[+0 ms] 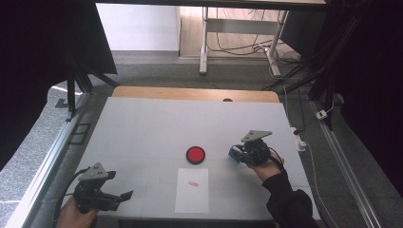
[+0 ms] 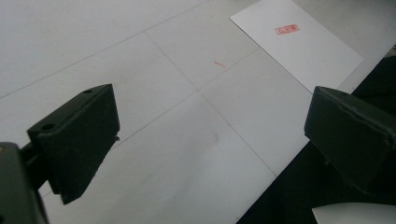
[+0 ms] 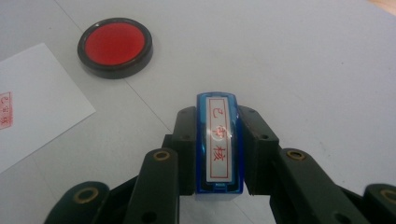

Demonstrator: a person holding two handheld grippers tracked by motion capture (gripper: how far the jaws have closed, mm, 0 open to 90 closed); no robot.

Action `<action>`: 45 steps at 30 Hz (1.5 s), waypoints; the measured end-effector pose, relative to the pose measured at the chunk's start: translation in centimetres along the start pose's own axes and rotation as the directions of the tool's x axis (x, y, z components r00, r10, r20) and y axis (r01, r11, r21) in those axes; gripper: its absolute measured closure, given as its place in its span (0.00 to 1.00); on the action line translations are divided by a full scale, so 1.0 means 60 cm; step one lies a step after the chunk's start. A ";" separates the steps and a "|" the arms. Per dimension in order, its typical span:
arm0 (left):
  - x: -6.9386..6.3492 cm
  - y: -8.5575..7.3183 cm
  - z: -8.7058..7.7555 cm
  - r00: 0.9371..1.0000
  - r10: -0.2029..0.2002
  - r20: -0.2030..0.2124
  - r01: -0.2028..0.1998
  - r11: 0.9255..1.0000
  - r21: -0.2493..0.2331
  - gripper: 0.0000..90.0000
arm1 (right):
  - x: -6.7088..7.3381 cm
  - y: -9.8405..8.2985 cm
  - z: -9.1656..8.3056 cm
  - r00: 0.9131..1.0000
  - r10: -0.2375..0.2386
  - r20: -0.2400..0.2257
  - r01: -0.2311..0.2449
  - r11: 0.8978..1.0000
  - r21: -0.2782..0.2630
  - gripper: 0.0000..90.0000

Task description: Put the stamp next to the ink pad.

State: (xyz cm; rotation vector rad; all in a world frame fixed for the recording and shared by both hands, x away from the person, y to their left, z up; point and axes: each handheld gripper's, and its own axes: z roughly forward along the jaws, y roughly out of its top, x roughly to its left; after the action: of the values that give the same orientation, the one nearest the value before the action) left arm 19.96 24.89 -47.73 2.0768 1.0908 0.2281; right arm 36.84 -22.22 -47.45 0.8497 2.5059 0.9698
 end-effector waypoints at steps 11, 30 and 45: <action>0.000 0.000 0.000 1.000 -0.002 0.000 0.002 1.000 0.002 0.05 | -0.004 -0.007 0.011 1.000 0.012 -0.010 -0.012 1.000 0.022 0.78; 0.001 0.000 0.000 1.000 -0.005 0.001 0.005 1.000 0.002 0.05 | -0.005 -0.002 0.001 0.999 0.046 -0.014 -0.046 0.999 -0.006 0.62; 0.002 0.000 0.000 1.000 -0.008 0.001 0.008 1.000 0.001 0.04 | 0.003 0.008 -0.022 0.994 0.102 -0.045 -0.105 0.993 -0.053 0.39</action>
State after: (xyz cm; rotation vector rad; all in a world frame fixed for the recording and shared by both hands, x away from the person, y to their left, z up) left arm 20.02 24.97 -47.75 2.0732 1.0985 0.2219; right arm 36.27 -22.50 -46.21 0.9599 2.4787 1.0966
